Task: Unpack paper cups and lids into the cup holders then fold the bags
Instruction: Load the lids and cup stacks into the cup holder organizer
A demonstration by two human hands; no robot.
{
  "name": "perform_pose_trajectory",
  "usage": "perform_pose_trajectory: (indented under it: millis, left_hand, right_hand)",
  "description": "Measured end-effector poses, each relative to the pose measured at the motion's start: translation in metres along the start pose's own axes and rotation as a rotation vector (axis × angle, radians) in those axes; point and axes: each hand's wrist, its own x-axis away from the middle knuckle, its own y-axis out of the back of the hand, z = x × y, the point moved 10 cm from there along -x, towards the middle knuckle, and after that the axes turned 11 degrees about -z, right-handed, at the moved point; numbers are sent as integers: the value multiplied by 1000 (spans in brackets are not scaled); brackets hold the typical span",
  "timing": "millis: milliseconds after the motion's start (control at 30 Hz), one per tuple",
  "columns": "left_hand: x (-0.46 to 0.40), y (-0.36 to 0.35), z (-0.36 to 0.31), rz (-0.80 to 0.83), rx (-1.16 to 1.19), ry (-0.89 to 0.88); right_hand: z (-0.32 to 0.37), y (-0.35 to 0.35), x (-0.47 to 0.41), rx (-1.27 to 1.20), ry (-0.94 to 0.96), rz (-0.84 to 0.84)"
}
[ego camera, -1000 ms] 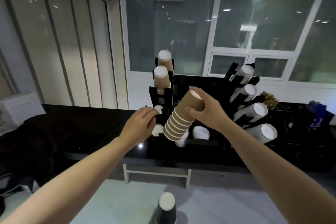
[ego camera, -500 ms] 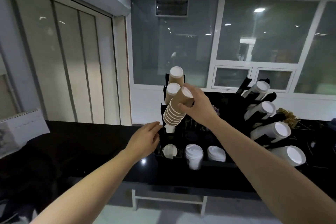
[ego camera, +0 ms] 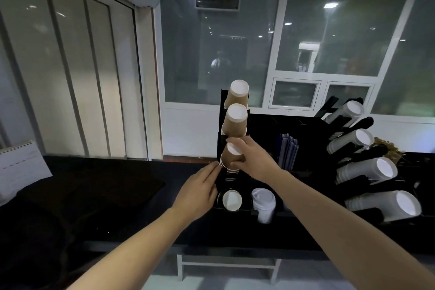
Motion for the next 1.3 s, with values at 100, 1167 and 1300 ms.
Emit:
perform_pose_trajectory:
  millis: [100, 1167, 1300]
  left_hand:
    - [0, -1, 2, 2, 41, 12]
    - [218, -56, -81, 312, 98, 9]
    - [239, -73, -79, 498, 10, 78]
  right_hand:
    - [-3, -17, 5, 69, 23, 40]
    - [-22, -140, 361, -28, -262, 630]
    - [-23, -151, 381, -54, -282, 692]
